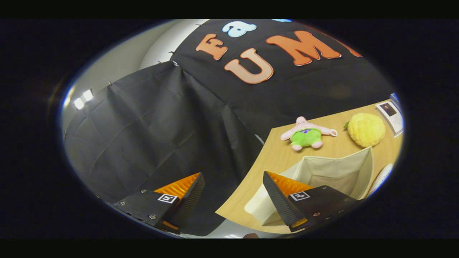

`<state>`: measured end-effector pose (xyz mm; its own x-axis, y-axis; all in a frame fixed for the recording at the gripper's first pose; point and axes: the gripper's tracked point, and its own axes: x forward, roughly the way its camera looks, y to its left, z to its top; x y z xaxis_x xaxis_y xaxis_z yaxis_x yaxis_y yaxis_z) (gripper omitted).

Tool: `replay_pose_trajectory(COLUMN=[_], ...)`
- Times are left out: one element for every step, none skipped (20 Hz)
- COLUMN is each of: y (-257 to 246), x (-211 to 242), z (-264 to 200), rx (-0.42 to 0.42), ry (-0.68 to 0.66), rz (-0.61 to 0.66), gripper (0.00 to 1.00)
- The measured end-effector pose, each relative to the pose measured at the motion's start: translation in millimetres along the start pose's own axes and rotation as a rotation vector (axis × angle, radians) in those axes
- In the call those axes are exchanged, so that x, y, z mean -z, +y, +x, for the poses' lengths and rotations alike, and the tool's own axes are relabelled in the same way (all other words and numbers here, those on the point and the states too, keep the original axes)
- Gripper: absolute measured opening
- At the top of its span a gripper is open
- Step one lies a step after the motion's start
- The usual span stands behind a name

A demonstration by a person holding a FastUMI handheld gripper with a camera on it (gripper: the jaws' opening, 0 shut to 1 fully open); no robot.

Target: Open the storage box then place both shoes into the box .Put the left shoe in first, then the right shoe, with the right side of both shoes facing outward in a uniform manner.

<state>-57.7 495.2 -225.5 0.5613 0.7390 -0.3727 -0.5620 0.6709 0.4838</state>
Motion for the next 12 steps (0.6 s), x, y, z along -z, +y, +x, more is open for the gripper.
replay_pose_trajectory(y=[-11, -21, -31, -41, -50, -59, -69, -81, -90, -101, -112, -124], x=[-7, -12, -17, -22, -28, -35, -41, -46, -50, -55, -56, -56], z=[-7, -15, -22, -30, -40, -49, -59, -67, -76, -85, -94, -102], rx=[0.028, 0.055, 0.075, 0.097, 0.119, 0.143, 0.166, 0.19, 0.213, 0.237, 0.263, 0.291], ry=[-0.023, -0.041, -0.055, -0.074, -0.097, -0.119, -0.138, -0.157, -0.176, -0.195, -0.21, -0.216], rz=[-0.014, -0.022, -0.028, -0.032, -0.037, -0.042, -0.047, -0.05, -0.055, -0.063, -0.07, -0.078], gripper=[0.97, 0.98, 0.98, 0.98, 0.98, 0.98, 0.98, 0.98, 0.98, 0.98, 0.98, 0.98])
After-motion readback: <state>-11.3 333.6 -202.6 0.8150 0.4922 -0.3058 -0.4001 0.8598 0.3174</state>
